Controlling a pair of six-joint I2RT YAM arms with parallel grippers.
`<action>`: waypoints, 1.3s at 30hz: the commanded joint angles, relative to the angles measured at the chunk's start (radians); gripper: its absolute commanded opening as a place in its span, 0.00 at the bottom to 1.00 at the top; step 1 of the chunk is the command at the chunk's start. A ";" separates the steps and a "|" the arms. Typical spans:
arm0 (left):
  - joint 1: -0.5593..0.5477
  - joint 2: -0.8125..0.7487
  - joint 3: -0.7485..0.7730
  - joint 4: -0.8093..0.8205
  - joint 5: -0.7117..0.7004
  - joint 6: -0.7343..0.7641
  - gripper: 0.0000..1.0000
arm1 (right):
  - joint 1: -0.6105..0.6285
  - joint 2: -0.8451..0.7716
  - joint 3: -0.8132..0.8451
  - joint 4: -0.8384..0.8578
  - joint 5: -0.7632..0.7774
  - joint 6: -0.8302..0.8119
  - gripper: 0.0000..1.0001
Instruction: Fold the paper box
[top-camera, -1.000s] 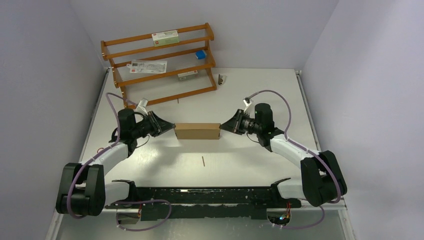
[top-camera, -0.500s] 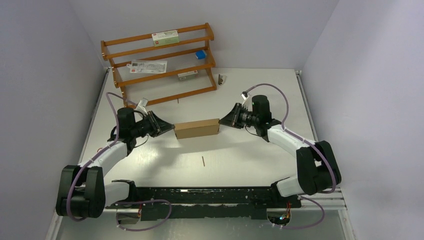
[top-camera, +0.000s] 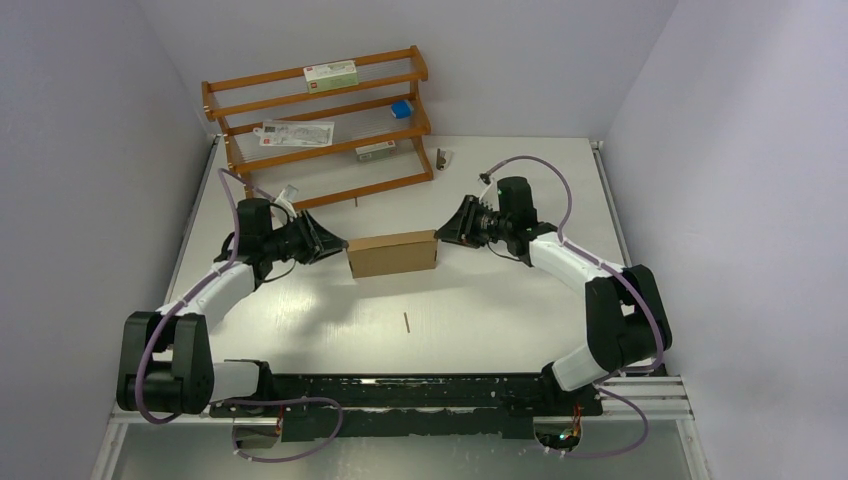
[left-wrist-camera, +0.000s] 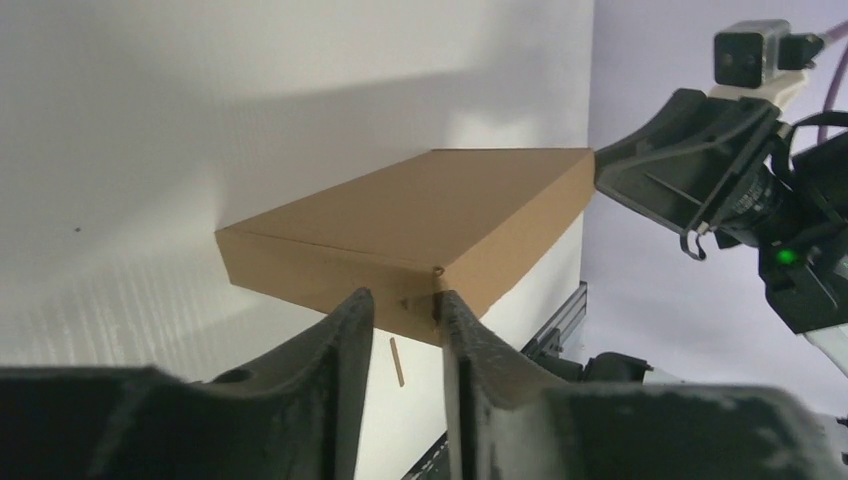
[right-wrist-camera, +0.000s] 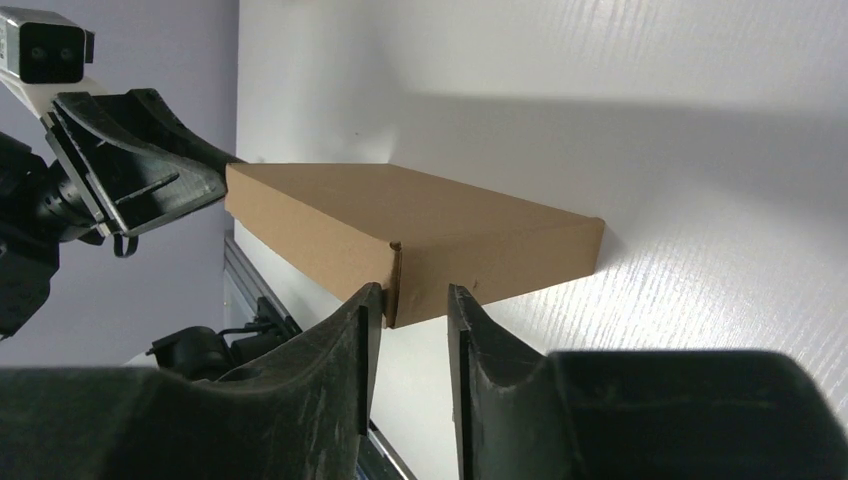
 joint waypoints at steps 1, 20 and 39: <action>0.013 0.015 0.002 -0.195 -0.125 0.068 0.41 | -0.010 0.006 0.027 -0.022 -0.006 0.011 0.36; 0.012 -0.023 -0.011 -0.073 -0.013 -0.031 0.57 | -0.020 0.053 -0.043 0.140 -0.123 0.076 0.40; 0.012 0.091 0.012 -0.162 -0.093 0.103 0.45 | -0.026 0.072 -0.035 0.073 -0.092 -0.011 0.26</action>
